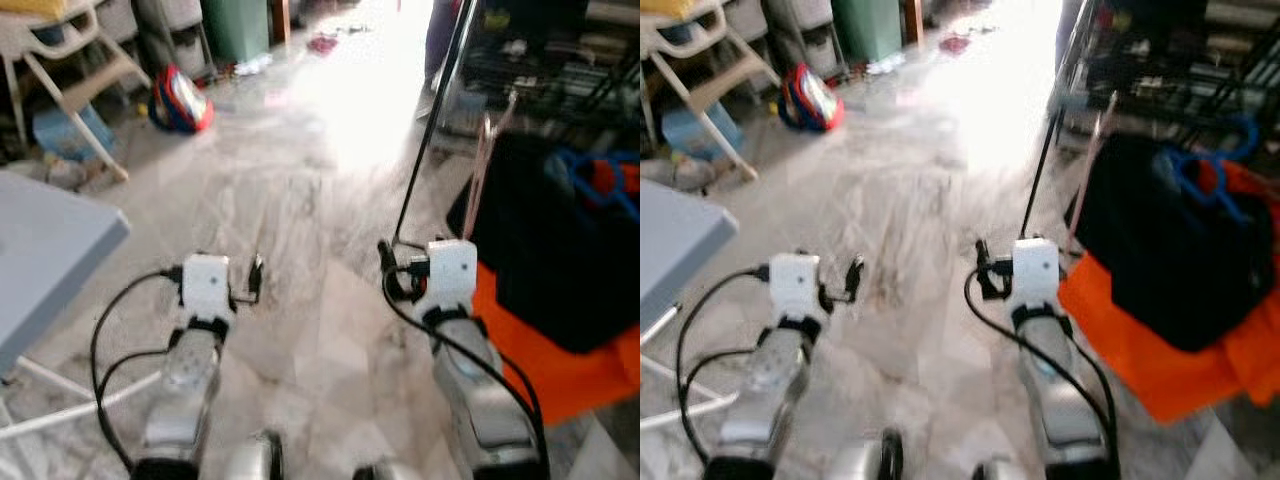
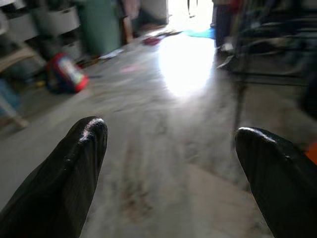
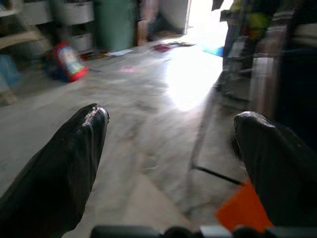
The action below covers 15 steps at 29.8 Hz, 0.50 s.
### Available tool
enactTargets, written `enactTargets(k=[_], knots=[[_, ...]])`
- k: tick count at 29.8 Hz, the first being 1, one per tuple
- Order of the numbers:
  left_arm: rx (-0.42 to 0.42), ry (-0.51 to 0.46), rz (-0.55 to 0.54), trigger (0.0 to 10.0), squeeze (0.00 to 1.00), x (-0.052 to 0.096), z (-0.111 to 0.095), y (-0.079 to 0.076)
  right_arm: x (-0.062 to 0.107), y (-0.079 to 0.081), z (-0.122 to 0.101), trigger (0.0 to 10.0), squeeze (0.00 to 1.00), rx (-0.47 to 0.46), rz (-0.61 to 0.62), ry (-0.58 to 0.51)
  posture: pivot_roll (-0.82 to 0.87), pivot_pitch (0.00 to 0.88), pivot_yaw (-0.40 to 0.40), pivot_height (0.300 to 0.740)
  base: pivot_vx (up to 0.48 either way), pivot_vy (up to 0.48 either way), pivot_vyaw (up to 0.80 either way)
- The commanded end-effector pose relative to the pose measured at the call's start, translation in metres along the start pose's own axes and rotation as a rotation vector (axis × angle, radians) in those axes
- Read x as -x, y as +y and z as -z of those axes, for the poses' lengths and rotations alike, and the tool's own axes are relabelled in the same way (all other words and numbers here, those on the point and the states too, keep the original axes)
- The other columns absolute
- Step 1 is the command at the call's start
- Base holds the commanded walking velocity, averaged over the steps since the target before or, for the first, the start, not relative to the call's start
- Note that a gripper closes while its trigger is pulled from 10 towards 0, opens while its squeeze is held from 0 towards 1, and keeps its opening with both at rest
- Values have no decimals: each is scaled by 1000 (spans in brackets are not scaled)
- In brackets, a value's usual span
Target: Hang hanger
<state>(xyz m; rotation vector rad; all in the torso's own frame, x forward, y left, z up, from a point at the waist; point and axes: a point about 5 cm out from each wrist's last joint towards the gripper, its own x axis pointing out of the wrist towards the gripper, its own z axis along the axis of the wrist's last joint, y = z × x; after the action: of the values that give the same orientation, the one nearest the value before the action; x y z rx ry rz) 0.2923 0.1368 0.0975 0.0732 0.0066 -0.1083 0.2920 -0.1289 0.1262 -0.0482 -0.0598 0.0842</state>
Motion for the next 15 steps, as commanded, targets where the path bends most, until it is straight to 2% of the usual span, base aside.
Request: enactTargets(k=[1,9,15], knots=[[-21,27,-10,10000,0,0,6,6,-1,5,3,10000,0,-16,-13,10,22,95,6,740,-326,0,0],[-34,53,-12,10000,0,-4,11,12,-2,-3,8,10000,0,-18,6,31,24,89,6,740,-327,0,0],[-21,58,-19,10000,0,-1,16,7,-2,5,9,10000,0,-15,-6,25,22,114,18,740,-326,0,0]])
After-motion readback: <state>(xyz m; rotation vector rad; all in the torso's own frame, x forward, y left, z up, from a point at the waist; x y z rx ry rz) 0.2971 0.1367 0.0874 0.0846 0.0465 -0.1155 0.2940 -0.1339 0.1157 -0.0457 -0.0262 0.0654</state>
